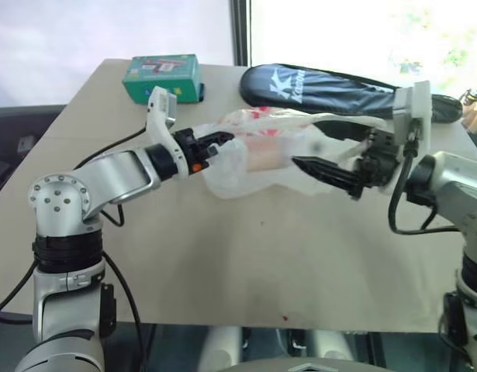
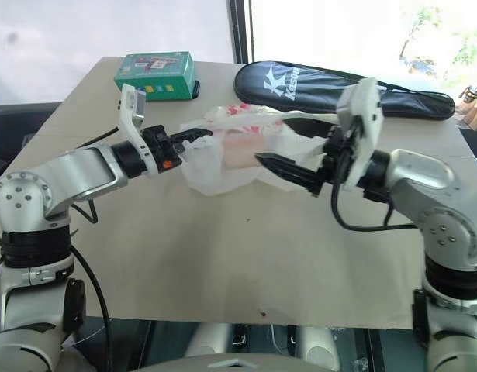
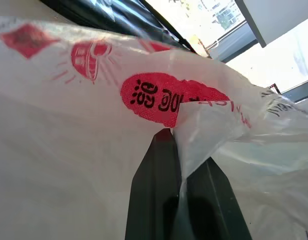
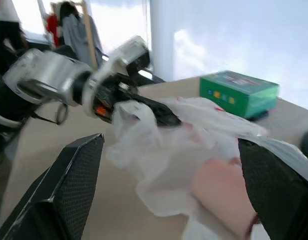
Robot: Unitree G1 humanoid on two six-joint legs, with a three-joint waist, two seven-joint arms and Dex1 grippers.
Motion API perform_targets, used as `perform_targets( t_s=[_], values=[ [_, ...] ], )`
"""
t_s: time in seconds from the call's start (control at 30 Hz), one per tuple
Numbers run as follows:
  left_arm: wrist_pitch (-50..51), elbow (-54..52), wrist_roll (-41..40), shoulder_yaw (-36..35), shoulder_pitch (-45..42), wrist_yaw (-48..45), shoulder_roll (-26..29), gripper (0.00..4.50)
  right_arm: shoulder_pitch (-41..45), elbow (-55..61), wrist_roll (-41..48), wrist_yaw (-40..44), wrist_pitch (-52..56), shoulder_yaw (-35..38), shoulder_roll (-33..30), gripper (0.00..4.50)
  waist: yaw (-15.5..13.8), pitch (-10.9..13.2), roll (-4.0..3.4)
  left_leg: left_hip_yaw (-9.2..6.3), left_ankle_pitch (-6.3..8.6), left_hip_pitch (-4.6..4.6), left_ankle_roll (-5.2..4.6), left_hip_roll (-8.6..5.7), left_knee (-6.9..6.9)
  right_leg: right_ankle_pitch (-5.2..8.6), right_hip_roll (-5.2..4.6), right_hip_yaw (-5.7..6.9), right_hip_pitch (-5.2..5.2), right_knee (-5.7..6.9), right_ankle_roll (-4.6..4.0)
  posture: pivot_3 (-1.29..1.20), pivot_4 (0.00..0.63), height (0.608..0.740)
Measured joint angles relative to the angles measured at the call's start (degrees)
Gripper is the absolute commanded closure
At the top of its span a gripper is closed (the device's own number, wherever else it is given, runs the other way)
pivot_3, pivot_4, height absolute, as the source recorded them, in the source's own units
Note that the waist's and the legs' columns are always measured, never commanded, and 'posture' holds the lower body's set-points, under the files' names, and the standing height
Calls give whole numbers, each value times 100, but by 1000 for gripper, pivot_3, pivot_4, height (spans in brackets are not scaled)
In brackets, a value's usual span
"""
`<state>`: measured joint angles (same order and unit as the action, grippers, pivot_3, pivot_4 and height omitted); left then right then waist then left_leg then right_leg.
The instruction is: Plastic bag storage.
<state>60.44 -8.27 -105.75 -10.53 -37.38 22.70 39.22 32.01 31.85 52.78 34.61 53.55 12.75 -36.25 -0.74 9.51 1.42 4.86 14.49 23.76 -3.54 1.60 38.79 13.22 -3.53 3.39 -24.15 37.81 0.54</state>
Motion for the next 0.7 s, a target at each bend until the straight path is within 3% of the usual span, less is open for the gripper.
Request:
perform_targets(
  t_s=[0.13, 0.17, 0.2, 0.27, 0.37, 0.53, 0.7],
  values=[
    [-115, -169, 5, 160, -349, -46, -13, 4500, -75, -338, -258, 70, -14, -408, -183, 99, 1, -1, 3, -4, 0, 0, -1, 0, 0, 2, 5, 1, 1, 0, 1, 0, 150, 740],
    [-122, -239, 5, 192, -398, -51, -13, 4500, -97, -421, -454, 83, -84, -651, -153, 99, 12, -1, 3, -3, 0, 0, -1, 1, -1, 2, 7, -1, 0, 0, 1, 0, 150, 740],
    [-137, -356, 7, 301, -548, -54, -19, 4500, -151, -654, -986, 141, -276, -1356, -159, 99, 15, -1, 3, -2, 0, 0, -1, 1, -1, 3, 8, -3, 0, 0, 2, 0, 150, 740],
    [-172, -464, 6, 353, -622, -55, -19, 4500, -215, -824, -1307, 330, -440, -1829, -153, 99, 9, 5, -5, -2, 0, 2, -1, -1, 0, 6, 8, -4, -2, 0, 8, 0, 150, 740],
    [-203, -479, 74, 470, -811, -50, -15, 4500, -162, -817, -995, 885, -515, -2100, 334, 99, 10, 15, -4, -6, -1, 4, 0, 1, 0, 7, 19, -7, -2, -1, 10, 0, 150, 740],
    [-197, -478, 353, 606, -731, -55, 84, 4500, 322, -277, 849, 992, -410, -1200, 616, 99, -18, 27, -1, -23, 0, 8, 0, -2, 0, 7, 8, 10, 6, -9, 10, 0, 150, 740],
    [-198, -438, 670, 632, -715, -77, 48, 4500, 458, 80, 3258, -247, -580, -105, 449, 99, -14, 30, 1, -35, 0, 7, -1, -8, 0, 7, -5, 25, 19, -16, 10, 0, 150, 740]
  ],
)
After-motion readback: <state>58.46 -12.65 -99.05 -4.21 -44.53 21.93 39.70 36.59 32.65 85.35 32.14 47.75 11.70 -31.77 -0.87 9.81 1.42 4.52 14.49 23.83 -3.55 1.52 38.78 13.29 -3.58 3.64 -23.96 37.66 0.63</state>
